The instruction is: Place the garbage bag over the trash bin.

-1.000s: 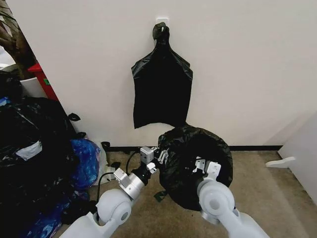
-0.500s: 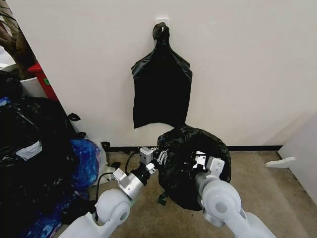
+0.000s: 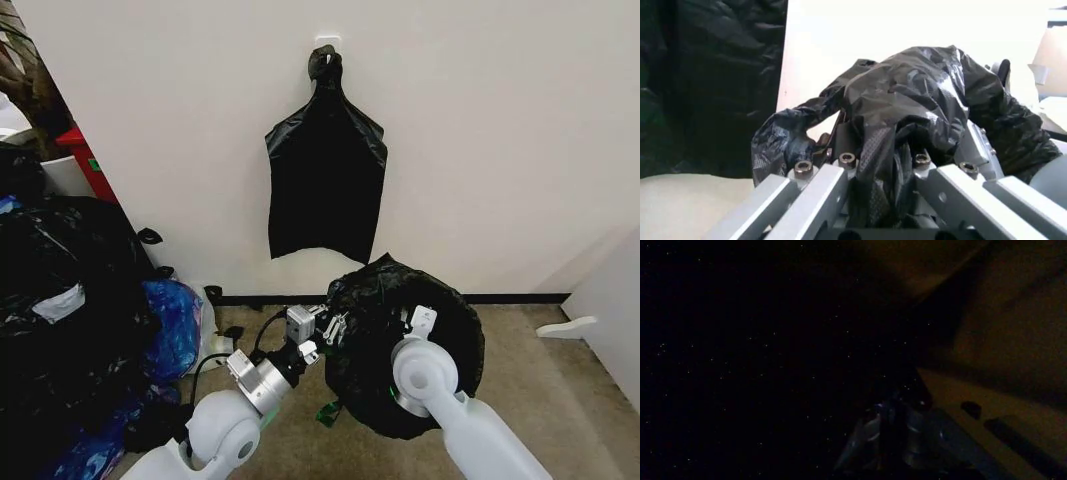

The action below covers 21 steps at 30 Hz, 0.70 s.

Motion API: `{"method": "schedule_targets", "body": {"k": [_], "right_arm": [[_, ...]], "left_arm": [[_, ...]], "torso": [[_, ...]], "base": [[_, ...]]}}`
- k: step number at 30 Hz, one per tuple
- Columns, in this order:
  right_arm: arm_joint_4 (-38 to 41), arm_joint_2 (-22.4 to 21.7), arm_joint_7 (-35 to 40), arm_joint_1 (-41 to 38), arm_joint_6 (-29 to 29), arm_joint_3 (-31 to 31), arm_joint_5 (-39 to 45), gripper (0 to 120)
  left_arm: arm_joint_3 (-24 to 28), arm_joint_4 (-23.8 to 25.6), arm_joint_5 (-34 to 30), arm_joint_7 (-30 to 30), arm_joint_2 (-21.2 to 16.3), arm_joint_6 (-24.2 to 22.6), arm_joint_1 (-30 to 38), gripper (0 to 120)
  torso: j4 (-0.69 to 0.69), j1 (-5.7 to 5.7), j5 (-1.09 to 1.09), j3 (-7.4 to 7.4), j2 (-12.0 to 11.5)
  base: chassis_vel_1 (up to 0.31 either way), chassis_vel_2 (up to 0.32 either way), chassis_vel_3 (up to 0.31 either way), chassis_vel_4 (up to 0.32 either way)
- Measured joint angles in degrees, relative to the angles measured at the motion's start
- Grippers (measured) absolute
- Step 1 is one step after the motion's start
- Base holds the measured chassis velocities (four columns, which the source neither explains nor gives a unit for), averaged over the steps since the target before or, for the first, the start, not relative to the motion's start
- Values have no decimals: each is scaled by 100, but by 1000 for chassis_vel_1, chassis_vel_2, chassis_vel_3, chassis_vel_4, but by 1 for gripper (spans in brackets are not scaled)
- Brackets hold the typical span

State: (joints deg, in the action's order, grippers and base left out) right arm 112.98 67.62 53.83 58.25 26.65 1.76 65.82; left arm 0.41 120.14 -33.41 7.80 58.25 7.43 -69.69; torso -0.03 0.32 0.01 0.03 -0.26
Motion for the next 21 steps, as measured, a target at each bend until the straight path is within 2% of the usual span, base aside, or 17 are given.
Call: {"method": "schedule_targets", "body": {"k": [13, 21], "right_arm": [[1104, -332, 144, 259, 7, -256, 223, 0], [2132, -538, -74, 727, 79, -305, 107, 0]], "left_arm": [[-15, -452, -145, -456, 141, -66, 230, 5], [-7, -616, -229, -671, 165, -190, 279, 5]], "torso": [[0, 0, 0, 0, 0], [1, 0, 0, 0, 0]], "base": [[0, 0, 0, 0], [0, 0, 0, 0]]}}
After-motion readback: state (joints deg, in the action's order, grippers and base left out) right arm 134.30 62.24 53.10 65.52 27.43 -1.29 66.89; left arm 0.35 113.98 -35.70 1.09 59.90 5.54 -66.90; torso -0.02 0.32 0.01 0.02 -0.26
